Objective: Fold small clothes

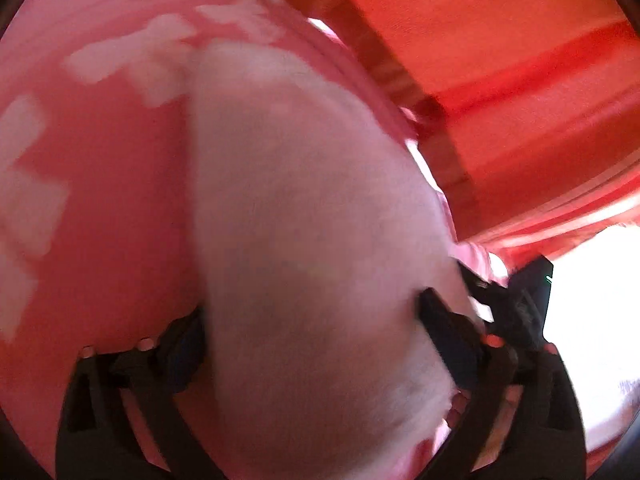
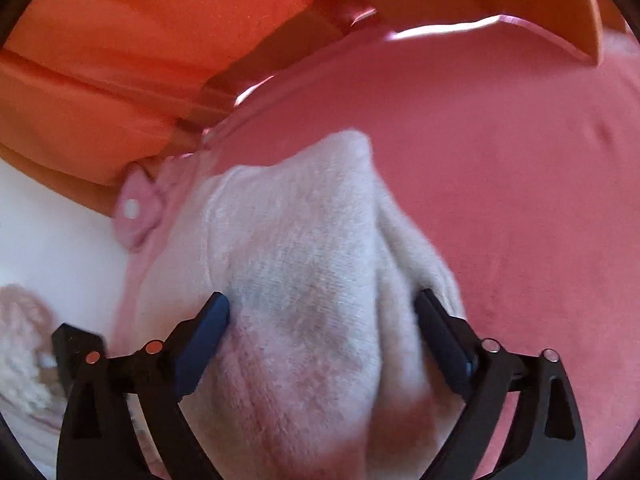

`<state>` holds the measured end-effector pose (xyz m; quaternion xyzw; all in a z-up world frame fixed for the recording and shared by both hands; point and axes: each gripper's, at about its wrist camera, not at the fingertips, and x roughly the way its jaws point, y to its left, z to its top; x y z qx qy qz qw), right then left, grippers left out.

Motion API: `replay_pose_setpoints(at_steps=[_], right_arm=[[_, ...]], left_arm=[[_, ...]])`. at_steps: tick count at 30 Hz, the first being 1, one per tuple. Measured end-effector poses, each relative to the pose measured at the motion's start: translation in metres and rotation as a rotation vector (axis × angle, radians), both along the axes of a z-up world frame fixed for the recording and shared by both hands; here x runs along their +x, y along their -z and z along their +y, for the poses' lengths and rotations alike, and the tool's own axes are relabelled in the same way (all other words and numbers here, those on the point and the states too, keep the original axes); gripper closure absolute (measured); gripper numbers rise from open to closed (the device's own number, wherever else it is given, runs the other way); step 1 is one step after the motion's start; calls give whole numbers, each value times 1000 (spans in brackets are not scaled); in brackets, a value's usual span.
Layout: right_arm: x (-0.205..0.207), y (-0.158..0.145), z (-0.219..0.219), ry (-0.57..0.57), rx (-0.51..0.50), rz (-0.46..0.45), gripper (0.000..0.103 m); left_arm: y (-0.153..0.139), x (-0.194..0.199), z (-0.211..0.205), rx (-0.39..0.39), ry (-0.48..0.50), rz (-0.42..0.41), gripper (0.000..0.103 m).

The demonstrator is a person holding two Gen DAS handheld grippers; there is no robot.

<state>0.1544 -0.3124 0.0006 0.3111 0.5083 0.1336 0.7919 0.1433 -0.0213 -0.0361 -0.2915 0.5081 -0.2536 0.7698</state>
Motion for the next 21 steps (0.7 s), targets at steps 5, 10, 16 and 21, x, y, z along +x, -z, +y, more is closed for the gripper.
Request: replay_pose_setpoints(at_steps=[5,10,16,21], right_arm=[[-19,-68,0,40,20,-209,85],[-39,-98,-7,95,-117,-316,81],[-14,-15,-19,106,-106,-53,61],[-65,-82,-31,181,-164,-225,59]], left_arm=[[-54,4,-16,8,95,-179,53],[-84,12,-37,98,138,-333,45],[-11,21,-8,169,-60,-50,28],[-51,-22,-12,371,-113,-200,30]])
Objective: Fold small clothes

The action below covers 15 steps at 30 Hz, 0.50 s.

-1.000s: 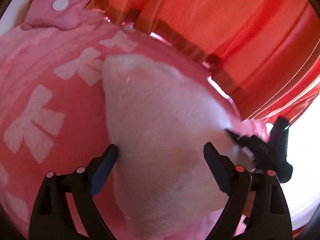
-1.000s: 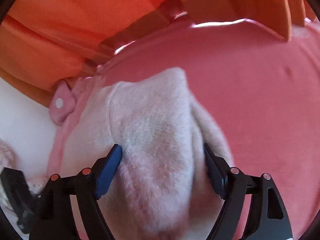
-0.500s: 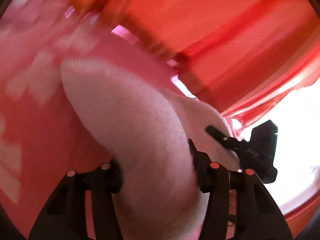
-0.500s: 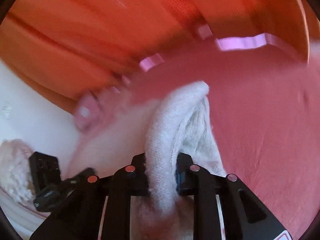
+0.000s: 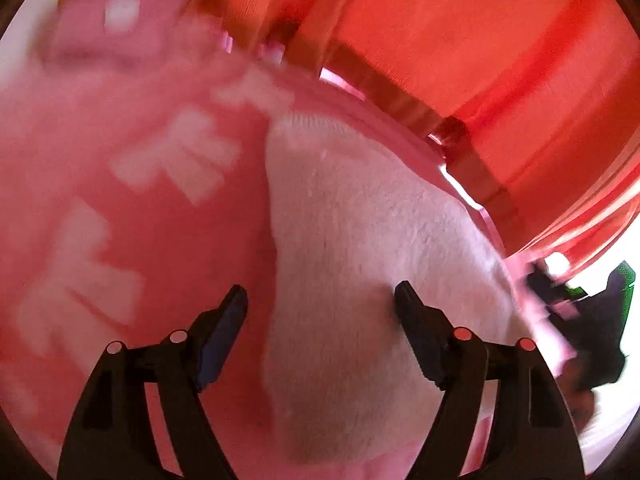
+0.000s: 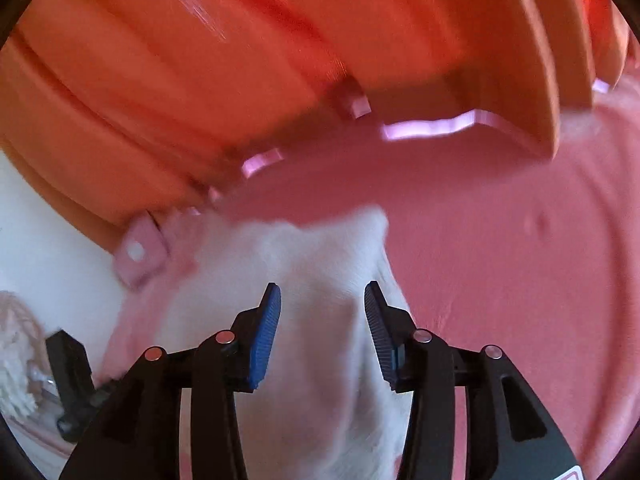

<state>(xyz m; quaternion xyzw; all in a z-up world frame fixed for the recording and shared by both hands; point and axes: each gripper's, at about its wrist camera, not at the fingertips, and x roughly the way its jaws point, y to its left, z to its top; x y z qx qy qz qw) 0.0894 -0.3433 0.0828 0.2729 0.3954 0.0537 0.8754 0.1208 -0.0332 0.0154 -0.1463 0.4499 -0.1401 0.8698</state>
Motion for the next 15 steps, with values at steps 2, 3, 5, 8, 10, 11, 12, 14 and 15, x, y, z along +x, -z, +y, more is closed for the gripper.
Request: replay_pose_setpoints(at_steps=[2,3,5,8,10,11,12,14,15], right_arm=[[-17,-10,15,-15,-83,-8,59],[-22,-7,31,-56,-155,24,59],[-19,9,48,-103,-225,93,59],[-15,40,60,-90,-372,215,64],[-28,18,56,-57,-322,159,64],[-37,7,53,-42,-304,121,61],[-46,0,51,-28,-299,98,56],[-52,6,48,-39,-303,123,36],[-48,18,48,-63,-303,174,37]], left_arm=[[-21,-18,-13,122,8,-97,28],[-25,-22,-18,155,12,-127,25],[-29,-26,-34,226,32,-160,20],[-14,-23,-52,305,59,-125,20],[-13,-27,-52,316,51,-115,20],[-14,-30,-51,318,51,-122,20],[-16,-33,-51,319,54,-128,20],[-16,-40,-48,326,51,-130,19],[-13,-43,-45,326,47,-120,18]])
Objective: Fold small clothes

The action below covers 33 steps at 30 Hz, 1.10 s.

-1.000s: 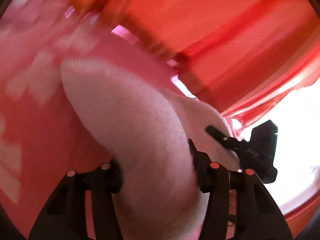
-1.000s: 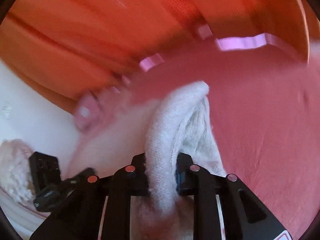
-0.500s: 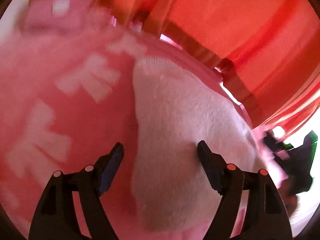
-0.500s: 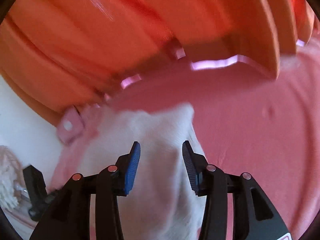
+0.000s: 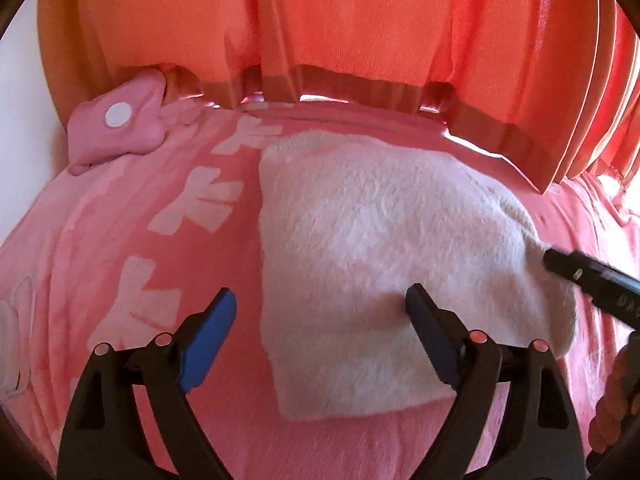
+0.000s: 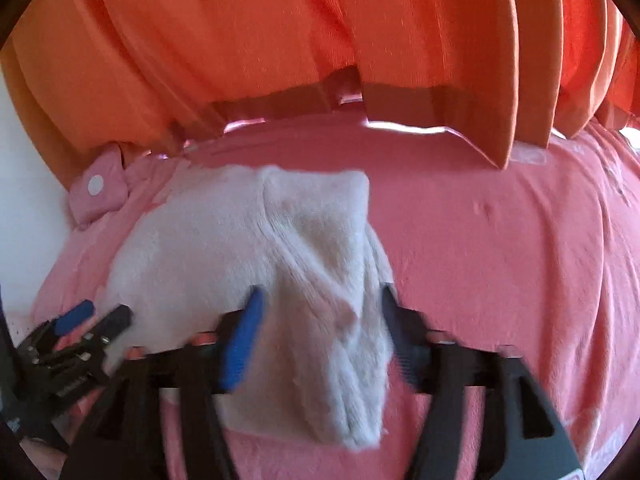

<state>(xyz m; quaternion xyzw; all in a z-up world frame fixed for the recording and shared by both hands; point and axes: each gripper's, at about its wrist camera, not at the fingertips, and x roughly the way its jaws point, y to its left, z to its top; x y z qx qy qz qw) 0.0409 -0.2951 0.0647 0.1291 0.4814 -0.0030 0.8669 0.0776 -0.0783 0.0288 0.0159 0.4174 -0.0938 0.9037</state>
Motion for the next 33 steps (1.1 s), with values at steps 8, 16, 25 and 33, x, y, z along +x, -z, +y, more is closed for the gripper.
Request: replay_pose_setpoints(at_steps=[8,16,25,33], right_arm=[[13,14,-15,28,100,9,82],[-66,-23,6,138,-104,-141,25],[-113,-3,68,41,-366,-150,24],[-112,7,68,51,-288,-129,24]], left_arm=[[12,-9,-3,16,-2,40,18],[18,-30,-4,60,-39,41,11],[29,-68,0,64,-70,11,11],[35,-80,-4,74,-64,-11,11]])
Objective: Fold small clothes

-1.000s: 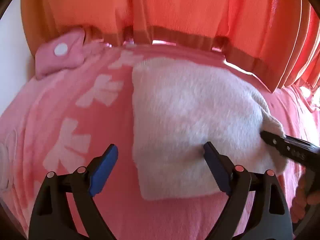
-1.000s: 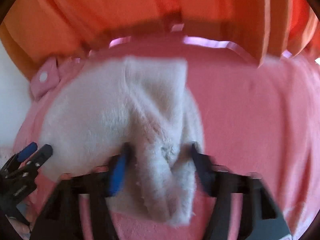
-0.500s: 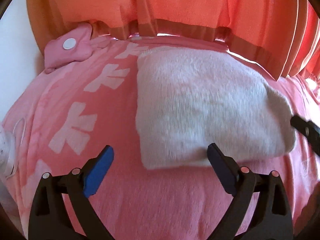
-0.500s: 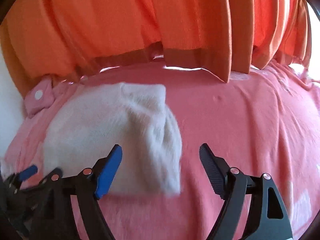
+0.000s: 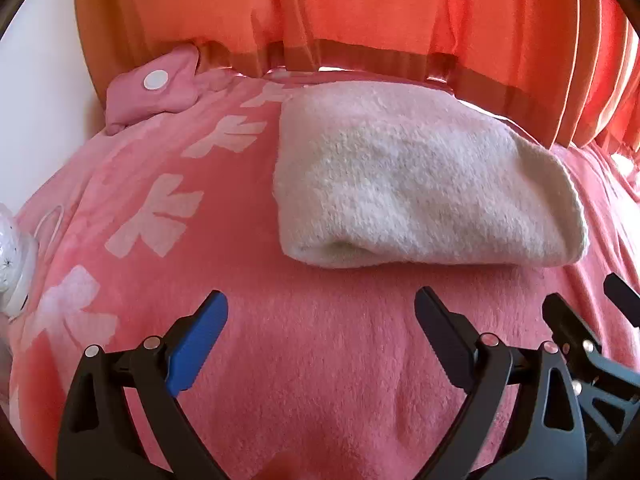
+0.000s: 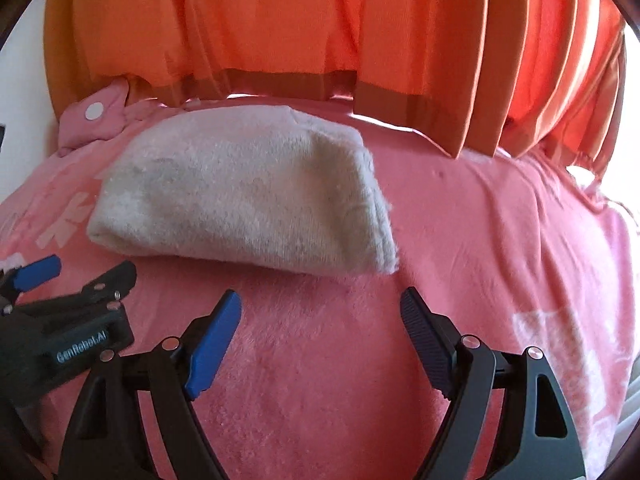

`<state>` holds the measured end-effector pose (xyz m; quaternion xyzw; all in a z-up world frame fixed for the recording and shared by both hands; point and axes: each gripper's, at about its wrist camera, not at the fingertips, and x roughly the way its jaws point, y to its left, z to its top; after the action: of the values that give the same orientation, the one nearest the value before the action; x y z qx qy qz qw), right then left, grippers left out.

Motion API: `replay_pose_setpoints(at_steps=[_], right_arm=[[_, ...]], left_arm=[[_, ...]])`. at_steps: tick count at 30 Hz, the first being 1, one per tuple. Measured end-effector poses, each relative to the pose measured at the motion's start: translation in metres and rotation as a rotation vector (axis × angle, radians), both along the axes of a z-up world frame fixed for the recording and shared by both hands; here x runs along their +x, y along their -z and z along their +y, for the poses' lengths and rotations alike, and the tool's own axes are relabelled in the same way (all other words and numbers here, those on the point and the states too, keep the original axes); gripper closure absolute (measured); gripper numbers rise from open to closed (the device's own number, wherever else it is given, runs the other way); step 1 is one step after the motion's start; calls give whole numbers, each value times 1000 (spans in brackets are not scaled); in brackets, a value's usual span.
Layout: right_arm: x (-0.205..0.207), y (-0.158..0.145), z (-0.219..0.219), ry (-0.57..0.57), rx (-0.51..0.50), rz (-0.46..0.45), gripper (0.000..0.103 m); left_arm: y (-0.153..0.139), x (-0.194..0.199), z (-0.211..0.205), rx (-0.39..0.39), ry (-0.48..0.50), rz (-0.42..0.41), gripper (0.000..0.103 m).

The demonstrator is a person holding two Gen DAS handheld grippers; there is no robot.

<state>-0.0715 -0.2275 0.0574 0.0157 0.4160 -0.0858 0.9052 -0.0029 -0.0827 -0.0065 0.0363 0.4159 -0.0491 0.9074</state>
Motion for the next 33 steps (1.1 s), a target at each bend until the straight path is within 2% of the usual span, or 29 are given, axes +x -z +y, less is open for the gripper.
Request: replay_pose_setpoints(at_steps=[8,33], right_arm=[[3,5,-5,12,22,20,24],[3,9,-5,15,17,26,24]], left_arm=[[8,-4,-8,37,7,-15,11],[14,-3,-5,7,-4,-9,14]])
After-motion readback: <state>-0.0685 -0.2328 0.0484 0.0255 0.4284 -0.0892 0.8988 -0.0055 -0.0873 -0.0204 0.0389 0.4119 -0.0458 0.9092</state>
